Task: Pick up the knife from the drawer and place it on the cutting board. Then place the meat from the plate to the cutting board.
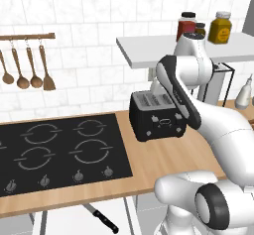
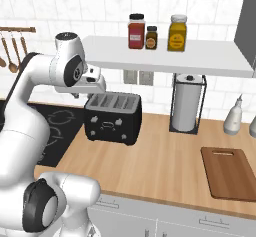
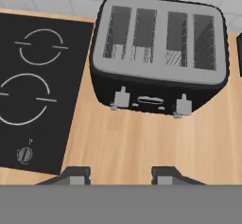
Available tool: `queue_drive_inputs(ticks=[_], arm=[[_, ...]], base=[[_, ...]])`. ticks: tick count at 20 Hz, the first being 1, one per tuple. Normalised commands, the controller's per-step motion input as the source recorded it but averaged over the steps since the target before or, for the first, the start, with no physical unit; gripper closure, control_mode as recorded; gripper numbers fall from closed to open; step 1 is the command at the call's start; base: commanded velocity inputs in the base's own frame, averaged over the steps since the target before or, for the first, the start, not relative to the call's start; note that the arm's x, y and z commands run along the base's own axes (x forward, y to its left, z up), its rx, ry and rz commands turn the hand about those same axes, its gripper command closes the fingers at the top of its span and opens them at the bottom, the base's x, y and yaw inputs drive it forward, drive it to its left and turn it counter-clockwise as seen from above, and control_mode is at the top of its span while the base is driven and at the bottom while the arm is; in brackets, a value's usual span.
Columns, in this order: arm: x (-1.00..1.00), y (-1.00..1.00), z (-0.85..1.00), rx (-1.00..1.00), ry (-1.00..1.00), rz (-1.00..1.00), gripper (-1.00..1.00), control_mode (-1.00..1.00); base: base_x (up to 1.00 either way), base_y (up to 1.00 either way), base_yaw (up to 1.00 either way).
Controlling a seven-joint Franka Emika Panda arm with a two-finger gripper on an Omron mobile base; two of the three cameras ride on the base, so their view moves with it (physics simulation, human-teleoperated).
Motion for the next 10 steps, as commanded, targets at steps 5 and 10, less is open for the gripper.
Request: queue_drive_inputs(ticks=[5,10], arm=[[0.0,0.0,-0.01,0.0,0.02,0.0,-1.0,-1.0],[-0.01,0.0,-0.03,0.0,0.0,0.0,-1.0,-1.0]], base=[[0.0,0.0,0.0],[0.0,0.0,0.0]])
